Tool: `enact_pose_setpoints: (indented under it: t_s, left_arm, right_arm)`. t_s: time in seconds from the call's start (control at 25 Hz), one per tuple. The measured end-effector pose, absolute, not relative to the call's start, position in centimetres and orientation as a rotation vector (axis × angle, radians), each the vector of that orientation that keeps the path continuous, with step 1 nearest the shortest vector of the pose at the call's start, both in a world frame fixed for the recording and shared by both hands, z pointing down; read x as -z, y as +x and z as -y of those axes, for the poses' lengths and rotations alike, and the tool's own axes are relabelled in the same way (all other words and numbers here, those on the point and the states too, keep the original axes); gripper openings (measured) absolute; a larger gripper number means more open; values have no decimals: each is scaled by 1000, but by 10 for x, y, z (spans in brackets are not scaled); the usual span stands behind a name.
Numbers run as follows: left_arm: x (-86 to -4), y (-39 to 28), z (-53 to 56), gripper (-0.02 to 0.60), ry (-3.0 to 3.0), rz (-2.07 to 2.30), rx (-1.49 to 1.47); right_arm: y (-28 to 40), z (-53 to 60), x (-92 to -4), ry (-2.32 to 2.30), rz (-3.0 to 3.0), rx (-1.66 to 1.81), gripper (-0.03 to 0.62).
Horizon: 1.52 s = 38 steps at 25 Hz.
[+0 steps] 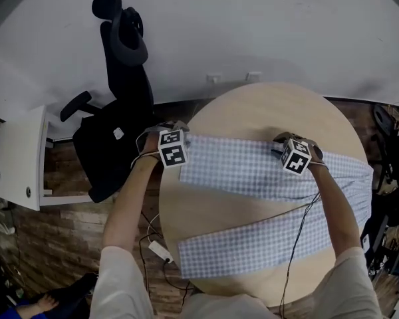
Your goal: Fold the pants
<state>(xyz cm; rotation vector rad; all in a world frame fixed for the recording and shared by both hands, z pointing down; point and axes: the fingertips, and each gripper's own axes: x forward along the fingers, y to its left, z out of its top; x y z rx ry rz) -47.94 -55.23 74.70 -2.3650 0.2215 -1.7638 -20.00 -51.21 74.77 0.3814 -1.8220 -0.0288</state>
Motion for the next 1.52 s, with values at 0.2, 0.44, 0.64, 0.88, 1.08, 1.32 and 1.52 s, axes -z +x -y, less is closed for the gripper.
enact_pose_setpoints:
  t_s: [0.2, 0.44, 0.64, 0.88, 1.08, 1.32, 1.52]
  left_arm:
    - [-750, -481, 563, 152, -2327, -147, 1813]
    - [-766, -478, 562, 132, -2265, -42, 1921]
    - [-769, -475, 561, 86, -2274, 2, 1968]
    - [-770, -475, 554, 43, -2277, 44, 1997]
    - [-772, -474, 553, 40, -2253, 76, 2005]
    - [-772, -475, 554, 37, -2239, 93, 2026]
    - [-769, -479, 550, 35, -2243, 59, 2016]
  right_arm:
    - [-146, 514, -746, 266, 1728, -17, 140]
    - [-93, 509, -748, 276, 1684, -77, 140]
    - [-83, 508, -758, 254, 1683, -79, 140]
    - [-77, 508, -762, 203, 1703, -224, 127]
    - [-76, 509, -763, 172, 1728, -322, 112]
    - [-80, 506, -764, 156, 1744, -249, 35]
    - [-83, 501, -751, 195, 1761, -186, 34]
